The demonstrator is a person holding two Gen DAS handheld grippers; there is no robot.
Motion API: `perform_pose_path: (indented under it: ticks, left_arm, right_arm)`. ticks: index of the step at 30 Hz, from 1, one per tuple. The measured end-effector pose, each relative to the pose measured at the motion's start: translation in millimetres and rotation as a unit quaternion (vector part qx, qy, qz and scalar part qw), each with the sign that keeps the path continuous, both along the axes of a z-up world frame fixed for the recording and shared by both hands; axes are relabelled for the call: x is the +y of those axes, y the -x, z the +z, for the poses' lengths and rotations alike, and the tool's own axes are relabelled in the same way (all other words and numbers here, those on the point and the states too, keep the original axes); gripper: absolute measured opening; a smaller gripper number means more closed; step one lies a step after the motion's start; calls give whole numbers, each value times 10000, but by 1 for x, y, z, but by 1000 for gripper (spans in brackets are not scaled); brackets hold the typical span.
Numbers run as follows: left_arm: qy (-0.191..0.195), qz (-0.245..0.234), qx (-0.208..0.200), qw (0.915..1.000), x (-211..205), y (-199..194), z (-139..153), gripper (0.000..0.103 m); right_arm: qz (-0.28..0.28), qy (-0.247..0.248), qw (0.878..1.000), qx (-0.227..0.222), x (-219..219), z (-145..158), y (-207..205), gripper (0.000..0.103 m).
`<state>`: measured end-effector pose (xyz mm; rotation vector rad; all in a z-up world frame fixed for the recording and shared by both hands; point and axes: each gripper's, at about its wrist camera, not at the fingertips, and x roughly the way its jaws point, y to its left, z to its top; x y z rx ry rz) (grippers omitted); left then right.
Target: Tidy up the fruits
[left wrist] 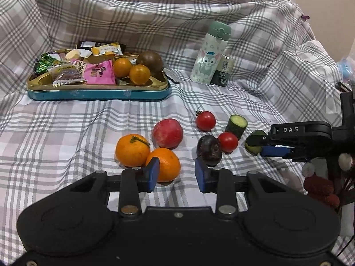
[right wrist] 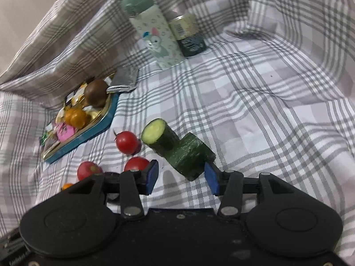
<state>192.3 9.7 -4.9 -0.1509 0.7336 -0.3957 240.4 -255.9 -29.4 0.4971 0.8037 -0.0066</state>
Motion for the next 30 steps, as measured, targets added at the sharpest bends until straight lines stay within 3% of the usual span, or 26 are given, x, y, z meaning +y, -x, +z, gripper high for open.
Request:
perform_pose_path:
  ticks: [16,23,26,30]
  left_arm:
    - [-225,-63,-20,9997,-7,2,-1,42]
    - [-213,-1,10,9998,-6,1,-2,42]
    - [-230,50,51,9997,-5,-1,-3,42]
    - [-235,141,131,9995,-4,-4,-5,44]
  right_arm:
    - [-417,-336,9981,311,-10,1,-21,53]
    - [-182,304,9990,277,1,4,-33,52]
    - [82,923,9956,162,13,4,-30,44]
    - [502,1270,9906,-112,20,3,-15,38]
